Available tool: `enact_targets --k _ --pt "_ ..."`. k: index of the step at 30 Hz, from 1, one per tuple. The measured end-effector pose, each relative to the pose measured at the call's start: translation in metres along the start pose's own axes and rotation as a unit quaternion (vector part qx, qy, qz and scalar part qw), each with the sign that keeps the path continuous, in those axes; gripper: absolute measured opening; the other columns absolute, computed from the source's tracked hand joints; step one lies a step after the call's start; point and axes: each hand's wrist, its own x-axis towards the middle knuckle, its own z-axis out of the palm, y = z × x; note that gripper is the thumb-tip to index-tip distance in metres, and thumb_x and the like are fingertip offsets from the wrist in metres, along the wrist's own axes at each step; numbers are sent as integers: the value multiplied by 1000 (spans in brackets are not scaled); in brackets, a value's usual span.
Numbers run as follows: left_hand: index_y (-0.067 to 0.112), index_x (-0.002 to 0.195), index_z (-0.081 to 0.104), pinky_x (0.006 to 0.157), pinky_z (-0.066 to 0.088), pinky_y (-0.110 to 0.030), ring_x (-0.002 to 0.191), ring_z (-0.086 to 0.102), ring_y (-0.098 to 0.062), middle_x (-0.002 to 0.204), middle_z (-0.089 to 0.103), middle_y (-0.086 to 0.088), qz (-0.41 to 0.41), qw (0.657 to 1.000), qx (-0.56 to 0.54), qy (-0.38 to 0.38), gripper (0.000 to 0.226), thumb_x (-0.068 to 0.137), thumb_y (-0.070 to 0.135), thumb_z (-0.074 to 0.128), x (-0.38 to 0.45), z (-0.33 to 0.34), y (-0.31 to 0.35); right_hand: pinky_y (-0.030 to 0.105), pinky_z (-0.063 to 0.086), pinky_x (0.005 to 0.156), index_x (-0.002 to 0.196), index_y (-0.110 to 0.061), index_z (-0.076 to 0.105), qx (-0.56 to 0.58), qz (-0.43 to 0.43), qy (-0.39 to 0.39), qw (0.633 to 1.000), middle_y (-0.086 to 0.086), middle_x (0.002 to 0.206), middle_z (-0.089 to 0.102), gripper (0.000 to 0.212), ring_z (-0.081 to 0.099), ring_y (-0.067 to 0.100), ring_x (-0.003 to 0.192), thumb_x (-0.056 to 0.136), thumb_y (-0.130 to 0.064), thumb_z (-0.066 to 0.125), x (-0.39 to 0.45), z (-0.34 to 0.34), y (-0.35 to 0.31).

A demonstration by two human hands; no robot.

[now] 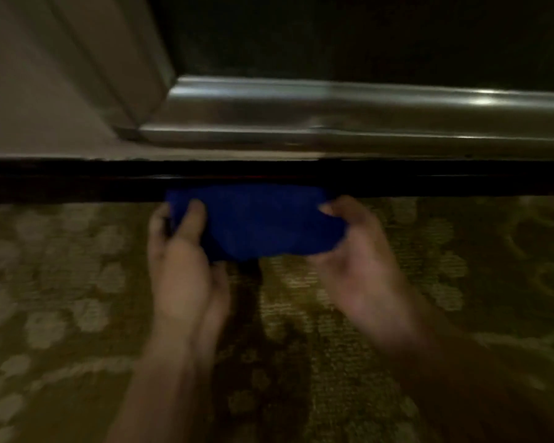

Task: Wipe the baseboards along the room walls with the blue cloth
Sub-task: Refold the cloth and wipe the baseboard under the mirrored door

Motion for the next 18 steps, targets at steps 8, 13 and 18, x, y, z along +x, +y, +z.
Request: enact_targets --k 8,13,18 --pt "26 116 63 101 51 -41 111 70 -19 116 75 0 -33 993 -12 -117 34 87 11 56 -49 47 -45 28 56 58 88 -13 65 -17 -81 28 996 4 80 71 24 69 19 73 80 -6 43 -50 -56 -67" --pt "36 98 70 89 55 -49 114 68 -27 114 74 5 -13 984 178 19 21 87 21 61 -49 -19 -40 23 53 61 95 -9 61 -156 -20 64 985 0 91 69 24 68 6 78 82 7 49 -64 -82 -2" --pt "27 127 53 77 44 -36 96 56 -15 96 52 24 66 854 513 48 31 98 38 52 -58 -53 -51 32 53 65 83 -27 62 -222 -9 116 968 -10 86 72 20 71 17 87 84 -7 63 -66 -95 23"
